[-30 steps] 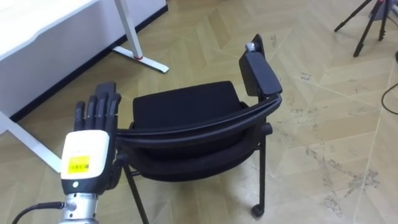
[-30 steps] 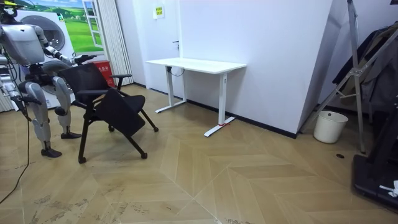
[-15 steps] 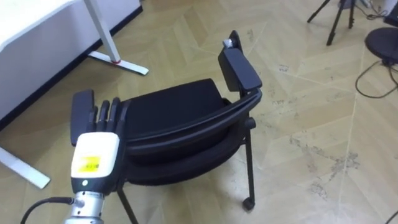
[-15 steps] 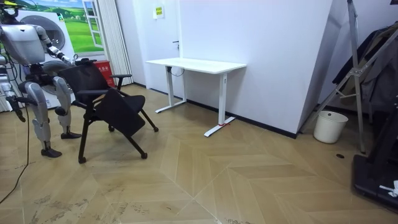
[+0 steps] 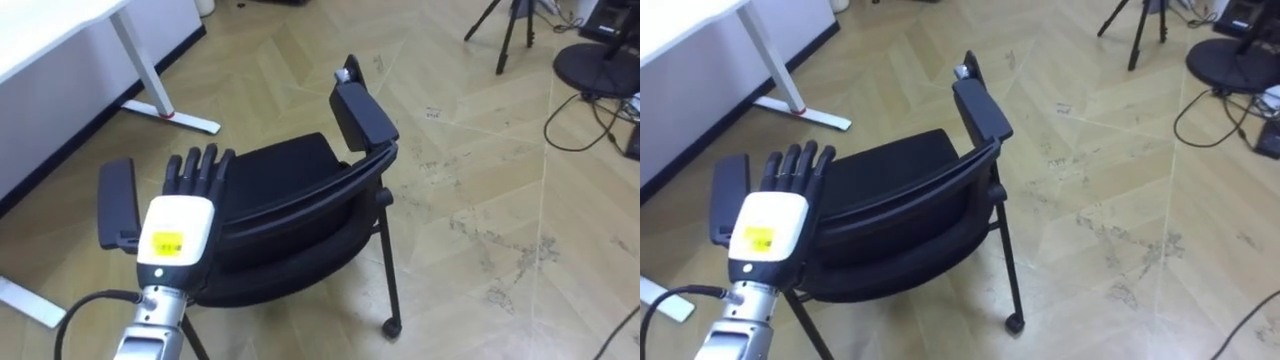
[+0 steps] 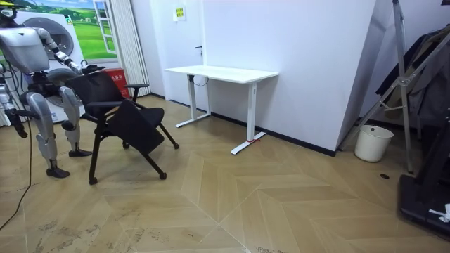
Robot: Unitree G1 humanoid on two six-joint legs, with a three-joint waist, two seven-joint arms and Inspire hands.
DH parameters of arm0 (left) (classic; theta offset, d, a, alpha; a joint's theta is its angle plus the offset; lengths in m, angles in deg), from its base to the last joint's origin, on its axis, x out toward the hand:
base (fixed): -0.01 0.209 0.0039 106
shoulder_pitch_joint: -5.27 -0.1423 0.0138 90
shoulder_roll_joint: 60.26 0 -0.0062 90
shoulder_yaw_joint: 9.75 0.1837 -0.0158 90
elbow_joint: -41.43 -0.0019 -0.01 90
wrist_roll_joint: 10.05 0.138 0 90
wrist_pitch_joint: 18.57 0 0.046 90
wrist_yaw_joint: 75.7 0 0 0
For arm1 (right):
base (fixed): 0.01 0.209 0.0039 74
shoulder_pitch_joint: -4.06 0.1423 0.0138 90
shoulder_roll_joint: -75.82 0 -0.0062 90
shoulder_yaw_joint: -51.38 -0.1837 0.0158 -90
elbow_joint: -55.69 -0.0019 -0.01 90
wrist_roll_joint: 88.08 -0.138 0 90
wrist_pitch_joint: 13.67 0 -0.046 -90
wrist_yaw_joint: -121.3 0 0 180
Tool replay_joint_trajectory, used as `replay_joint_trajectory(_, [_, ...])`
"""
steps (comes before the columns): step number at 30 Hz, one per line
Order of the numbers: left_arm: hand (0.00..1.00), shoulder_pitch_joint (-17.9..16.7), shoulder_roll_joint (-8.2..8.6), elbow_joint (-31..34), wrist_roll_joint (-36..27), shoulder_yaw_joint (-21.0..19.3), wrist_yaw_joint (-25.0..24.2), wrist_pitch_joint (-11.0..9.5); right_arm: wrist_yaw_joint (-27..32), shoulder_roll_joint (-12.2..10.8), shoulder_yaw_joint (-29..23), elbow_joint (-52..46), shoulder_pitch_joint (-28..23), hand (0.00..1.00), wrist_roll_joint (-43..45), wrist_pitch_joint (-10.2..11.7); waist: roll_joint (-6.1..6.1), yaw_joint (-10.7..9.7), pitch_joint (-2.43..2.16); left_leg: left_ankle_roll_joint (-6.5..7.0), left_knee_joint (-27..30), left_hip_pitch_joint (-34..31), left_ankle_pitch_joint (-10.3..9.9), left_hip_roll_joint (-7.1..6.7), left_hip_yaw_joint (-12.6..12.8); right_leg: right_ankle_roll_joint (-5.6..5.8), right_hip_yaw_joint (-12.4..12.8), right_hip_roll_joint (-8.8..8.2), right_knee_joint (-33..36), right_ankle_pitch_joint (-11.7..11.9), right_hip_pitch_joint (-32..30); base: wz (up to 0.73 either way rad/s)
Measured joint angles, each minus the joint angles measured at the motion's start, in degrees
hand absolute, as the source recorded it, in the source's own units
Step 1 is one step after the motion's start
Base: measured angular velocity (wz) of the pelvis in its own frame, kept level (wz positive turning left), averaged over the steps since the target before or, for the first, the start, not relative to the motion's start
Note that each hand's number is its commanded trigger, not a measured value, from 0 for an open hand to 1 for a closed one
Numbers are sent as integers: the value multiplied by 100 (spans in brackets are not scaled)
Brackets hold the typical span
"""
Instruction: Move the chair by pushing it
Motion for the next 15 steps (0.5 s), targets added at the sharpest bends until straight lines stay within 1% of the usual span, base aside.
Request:
replay_joint_trajectory(3, [0, 6, -22, -81, -36, -1, -72, 12, 0, 15, 7, 0, -2, 0, -65, -2, 21, -2, 12, 0, 6, 2, 0, -3, 58, 2, 60, 1, 8, 2, -28, -10])
replay_joint_trajectory(7, [0, 157, -23, -369, -123, -21, -97, -5, -10, 17, -12, -1, -10, 0, -15, -3, 18, 3, 14, 0, 3, 2, 0, -4, 89, 3, 71, 3, -13, 1, -33, 0])
replay_joint_trajectory(9, [0, 172, -23, -393, -180, -34, -100, -9, -15, 17, -16, -2, -12, 0, -21, 0, 20, 15, 13, 0, 1, -1, 0, -4, 91, 5, 71, 3, -21, 0, -33, 0])
replay_joint_trajectory(10, [18, 172, -23, -393, -211, -40, -105, -9, -16, 17, -20, -1, -18, 0, -26, 0, 20, 12, 13, 0, 2, -1, 0, -4, 91, 5, 71, 3, -23, 0, -33, 0])
replay_joint_trajectory(11, [58, 172, -23, -395, -221, -44, -110, -10, -17, 17, -21, 1, -19, 0, -29, -1, 21, 14, 12, 0, 1, 0, 0, -4, 91, 5, 72, 3, -23, 0, -32, 0])
replay_joint_trajectory(12, [65, 173, -23, -396, -237, -56, -132, -10, -23, 17, -22, 7, -18, 0, -41, -1, 21, 14, 11, 0, 2, 2, 0, -3, 91, 5, 74, 4, -21, 0, -31, 0])
replay_joint_trajectory(13, [67, 178, -23, -396, -270, -71, -176, -11, -41, 17, -28, 9, -18, 0, -47, -1, 22, 12, 10, 0, 2, 4, 0, -4, 91, 5, 75, 4, -20, 0, -30, 0])
replay_joint_trajectory(14, [75, 180, -23, -396, -288, -76, -195, -11, -51, 18, -42, 16, -17, 0, -37, -2, 22, 3, 10, 0, 2, 4, 0, -3, 91, 5, 76, 4, -19, 0, -29, 0])
replay_joint_trajectory(15, [91, 180, -23, -398, -338, -83, -220, -10, -58, 18, -88, 51, -4, 0, -10, -2, 22, 4, 8, 0, 2, 8, 0, -4, 91, 5, 81, 4, -16, 0, -28, 0])
